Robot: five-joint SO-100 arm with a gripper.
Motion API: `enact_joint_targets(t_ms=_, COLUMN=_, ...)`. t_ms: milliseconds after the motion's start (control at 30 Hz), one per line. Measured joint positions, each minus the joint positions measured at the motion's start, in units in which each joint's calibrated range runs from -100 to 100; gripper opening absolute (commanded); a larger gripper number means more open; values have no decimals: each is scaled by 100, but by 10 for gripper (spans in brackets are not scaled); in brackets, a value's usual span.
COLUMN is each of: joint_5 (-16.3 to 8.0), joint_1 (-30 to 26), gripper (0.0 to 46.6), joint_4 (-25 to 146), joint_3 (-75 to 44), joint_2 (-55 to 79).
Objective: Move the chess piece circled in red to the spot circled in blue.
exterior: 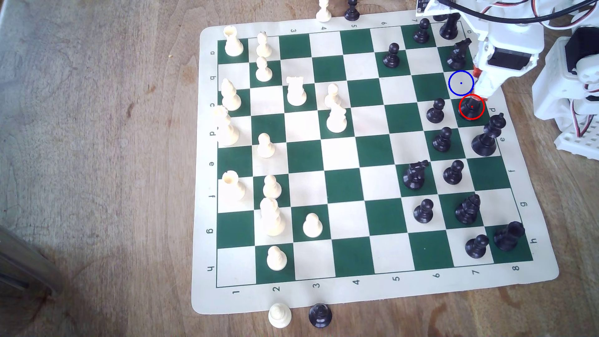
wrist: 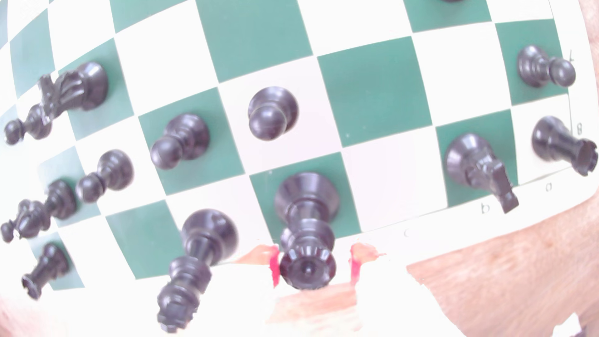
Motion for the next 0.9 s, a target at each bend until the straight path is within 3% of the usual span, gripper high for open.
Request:
enact_joint_targets(t_ms=267, joint_5=44, joint_1=0, gripper=113, joint_4=32, joint_3=99, joint_2=0)
enact_joint_targets(t_ms=467, joint_5=49, joint_1=0, gripper=2, joint_4=96, joint_3=99, joint_2=42)
enact_joint_targets(t_ms=900, joint_5=59, joint_1=-29, gripper=2, joint_4=151, joint_3=-9, joint_2=126)
